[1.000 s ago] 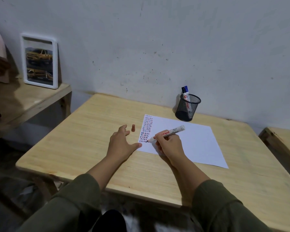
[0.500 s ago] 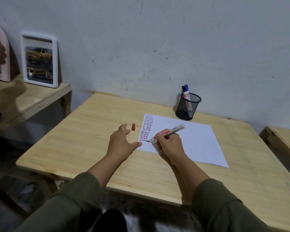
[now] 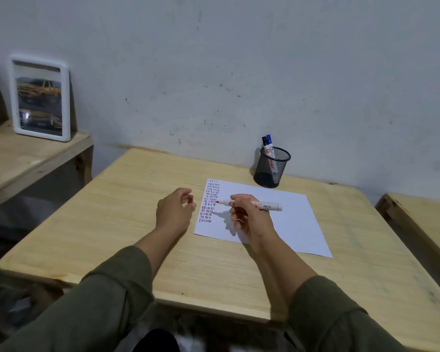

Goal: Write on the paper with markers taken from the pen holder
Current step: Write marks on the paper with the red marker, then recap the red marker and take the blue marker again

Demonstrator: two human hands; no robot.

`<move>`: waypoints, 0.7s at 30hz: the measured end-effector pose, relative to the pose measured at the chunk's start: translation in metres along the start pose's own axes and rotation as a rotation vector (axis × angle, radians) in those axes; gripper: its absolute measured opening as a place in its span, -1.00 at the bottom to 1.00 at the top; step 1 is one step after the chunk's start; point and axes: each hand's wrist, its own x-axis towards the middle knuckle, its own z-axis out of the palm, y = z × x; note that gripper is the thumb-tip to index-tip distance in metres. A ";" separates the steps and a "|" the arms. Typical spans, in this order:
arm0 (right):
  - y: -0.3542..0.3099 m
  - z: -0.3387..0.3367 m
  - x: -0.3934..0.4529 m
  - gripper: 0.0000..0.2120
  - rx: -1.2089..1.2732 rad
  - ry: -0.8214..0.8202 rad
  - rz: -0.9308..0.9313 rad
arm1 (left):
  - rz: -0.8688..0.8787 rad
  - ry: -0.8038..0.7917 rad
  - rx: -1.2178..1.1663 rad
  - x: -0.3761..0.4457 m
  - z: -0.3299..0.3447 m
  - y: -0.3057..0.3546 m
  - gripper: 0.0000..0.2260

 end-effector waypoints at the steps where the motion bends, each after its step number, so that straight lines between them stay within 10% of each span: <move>1: -0.002 -0.001 0.001 -0.89 -0.008 0.001 -0.015 | -0.003 0.007 0.005 0.002 0.003 0.000 -0.67; 7: -0.020 -0.009 0.003 -0.89 -0.061 -0.004 -0.068 | -0.007 0.036 -0.001 0.009 0.010 0.008 -0.81; 15: -0.051 -0.015 0.000 -0.91 -0.061 -0.021 -0.175 | -0.343 -0.132 -1.005 0.002 0.024 0.074 -0.92; 21: -0.072 -0.022 -0.002 -0.96 -0.076 -0.015 -0.247 | -0.399 -0.314 -1.206 -0.010 0.027 0.108 -0.95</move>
